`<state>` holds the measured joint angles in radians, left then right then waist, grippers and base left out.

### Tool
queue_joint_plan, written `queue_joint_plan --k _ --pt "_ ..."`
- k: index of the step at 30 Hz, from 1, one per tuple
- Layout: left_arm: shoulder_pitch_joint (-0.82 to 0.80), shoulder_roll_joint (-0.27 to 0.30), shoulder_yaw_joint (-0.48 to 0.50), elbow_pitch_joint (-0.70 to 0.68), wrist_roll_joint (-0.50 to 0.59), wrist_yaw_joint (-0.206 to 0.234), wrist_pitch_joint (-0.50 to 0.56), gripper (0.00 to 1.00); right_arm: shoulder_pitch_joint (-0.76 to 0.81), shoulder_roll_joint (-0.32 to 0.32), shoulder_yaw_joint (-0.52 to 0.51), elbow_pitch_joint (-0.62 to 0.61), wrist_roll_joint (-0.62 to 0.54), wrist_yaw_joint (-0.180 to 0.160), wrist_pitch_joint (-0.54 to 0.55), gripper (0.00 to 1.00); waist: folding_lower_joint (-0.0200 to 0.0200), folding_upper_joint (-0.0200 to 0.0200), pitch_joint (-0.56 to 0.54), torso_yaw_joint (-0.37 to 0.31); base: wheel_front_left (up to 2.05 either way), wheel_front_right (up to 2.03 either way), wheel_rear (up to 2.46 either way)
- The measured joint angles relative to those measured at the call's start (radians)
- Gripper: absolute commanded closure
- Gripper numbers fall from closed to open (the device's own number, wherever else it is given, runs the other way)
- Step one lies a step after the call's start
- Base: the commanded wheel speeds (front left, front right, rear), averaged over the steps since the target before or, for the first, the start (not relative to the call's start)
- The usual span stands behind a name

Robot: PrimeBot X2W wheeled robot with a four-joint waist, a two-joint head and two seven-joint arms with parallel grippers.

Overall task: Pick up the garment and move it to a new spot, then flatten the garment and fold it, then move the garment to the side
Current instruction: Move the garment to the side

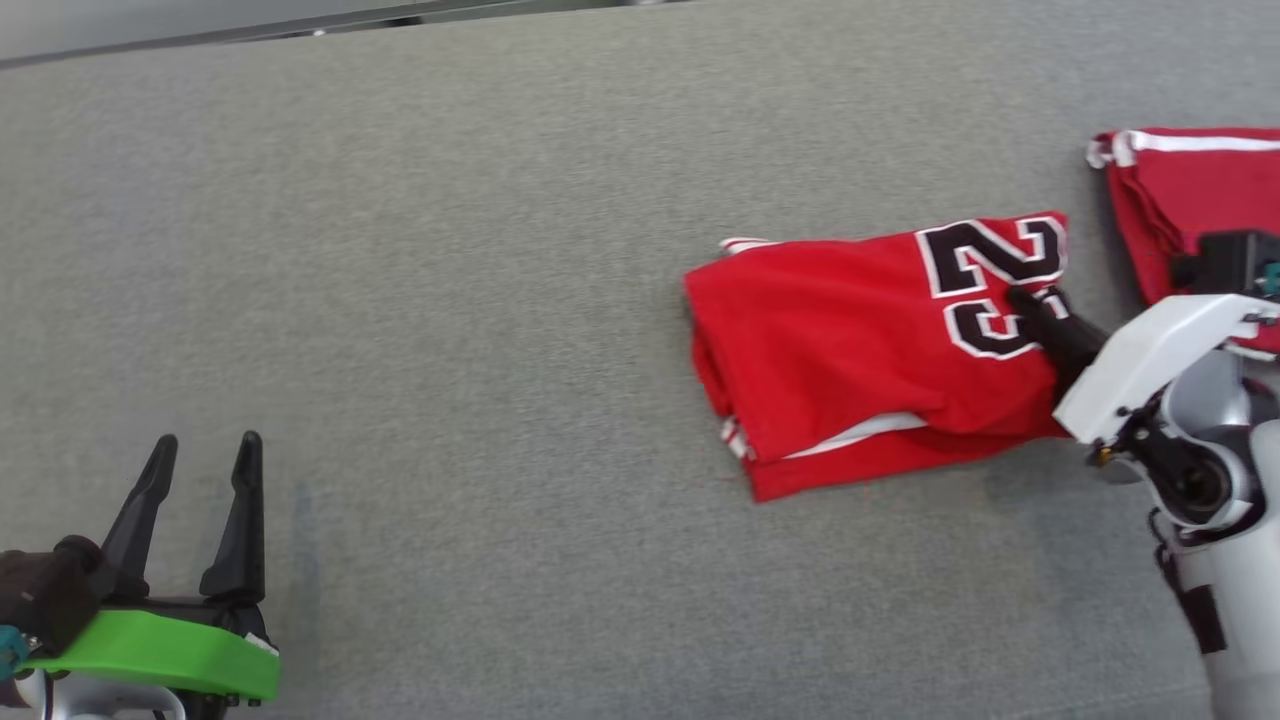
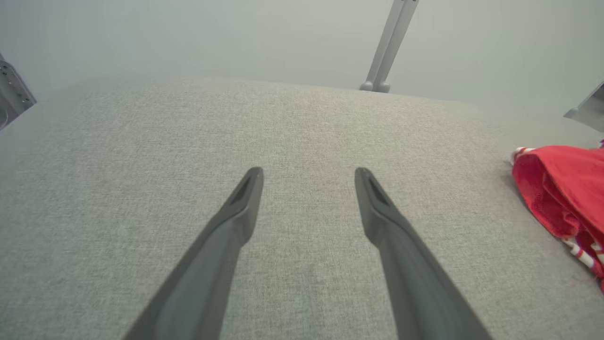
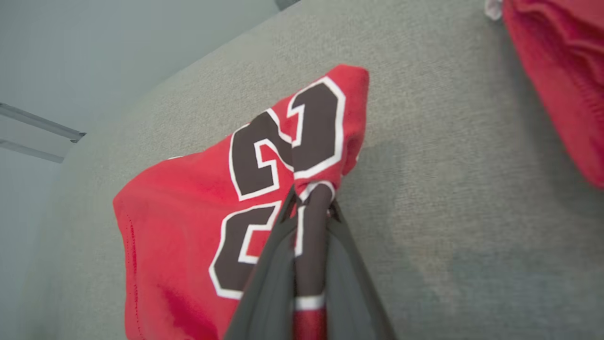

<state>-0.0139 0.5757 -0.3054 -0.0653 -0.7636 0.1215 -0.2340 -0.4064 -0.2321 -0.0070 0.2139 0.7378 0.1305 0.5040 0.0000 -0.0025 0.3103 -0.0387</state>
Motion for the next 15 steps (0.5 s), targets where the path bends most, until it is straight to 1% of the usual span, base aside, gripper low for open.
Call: queue_joint_plan --k 4,6,11,15 --pt "0.004 0.001 -0.010 -0.021 0.000 0.003 0.009 0.00 -0.004 -0.063 -0.011 -0.024 -0.030 0.000 -0.014 1.00 0.0000 0.0000 -0.007 -0.058 0.00 0.00 0.00" --pt "0.005 -0.002 -0.015 -0.024 0.000 0.007 0.010 0.00 -0.017 -0.079 -0.005 -0.049 -0.034 0.000 -0.005 1.00 0.0000 0.0000 -0.012 -0.085 0.00 0.00 0.00" --pt "0.006 -0.014 -0.021 -0.027 0.000 0.012 0.011 0.00 -0.115 -0.112 0.024 -0.130 -0.048 0.000 0.081 1.00 0.0000 0.0000 -0.026 -0.136 0.00 0.00 0.00" --pt "0.002 -0.015 -0.024 -0.033 0.000 0.011 0.012 0.00 -0.220 -0.131 0.014 -0.155 -0.076 0.000 0.170 1.00 0.0000 0.0000 -0.025 -0.150 0.00 0.00 0.00"
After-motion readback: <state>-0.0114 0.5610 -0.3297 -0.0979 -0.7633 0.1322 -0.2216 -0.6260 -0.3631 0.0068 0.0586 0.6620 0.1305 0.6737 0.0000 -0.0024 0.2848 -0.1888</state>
